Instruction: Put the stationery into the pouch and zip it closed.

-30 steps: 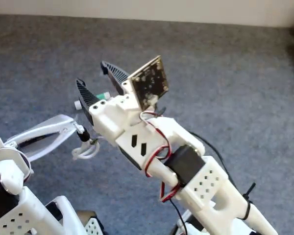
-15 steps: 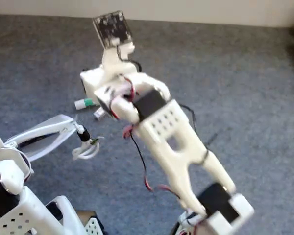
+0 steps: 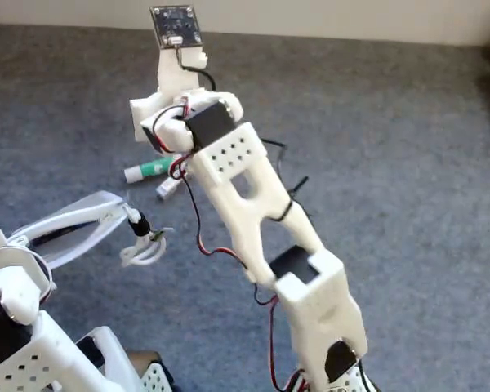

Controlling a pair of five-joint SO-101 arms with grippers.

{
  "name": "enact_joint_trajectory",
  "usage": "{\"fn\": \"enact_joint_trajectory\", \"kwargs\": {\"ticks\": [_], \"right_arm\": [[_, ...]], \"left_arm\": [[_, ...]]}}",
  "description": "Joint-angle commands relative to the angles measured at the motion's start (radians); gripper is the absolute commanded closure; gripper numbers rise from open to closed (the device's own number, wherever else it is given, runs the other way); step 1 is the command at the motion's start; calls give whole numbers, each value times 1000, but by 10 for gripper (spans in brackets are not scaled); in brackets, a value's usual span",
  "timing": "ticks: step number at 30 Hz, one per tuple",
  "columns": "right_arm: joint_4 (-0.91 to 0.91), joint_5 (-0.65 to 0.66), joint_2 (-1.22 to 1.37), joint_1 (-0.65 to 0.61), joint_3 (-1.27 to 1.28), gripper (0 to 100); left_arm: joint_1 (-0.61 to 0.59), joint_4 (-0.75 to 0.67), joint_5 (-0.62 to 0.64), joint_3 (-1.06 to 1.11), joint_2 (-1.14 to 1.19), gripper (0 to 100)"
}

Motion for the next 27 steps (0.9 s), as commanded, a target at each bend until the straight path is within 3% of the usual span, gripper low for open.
{"fn": "enact_joint_trajectory", "kwargs": {"ticks": [1,7,17,27], "right_arm": [[5,-58,24,16,-99,836],[8,-172,64,16,-94,836],[211,-471,124,15,-99,835],[251,-494,226,31,-51,835]], "left_arm": [[-1,-5,-6,-4,24,993],[-1,-5,-6,-4,24,993],[-1,-5,-6,-2,24,993],[-1,-5,-6,-2,24,993]]}}
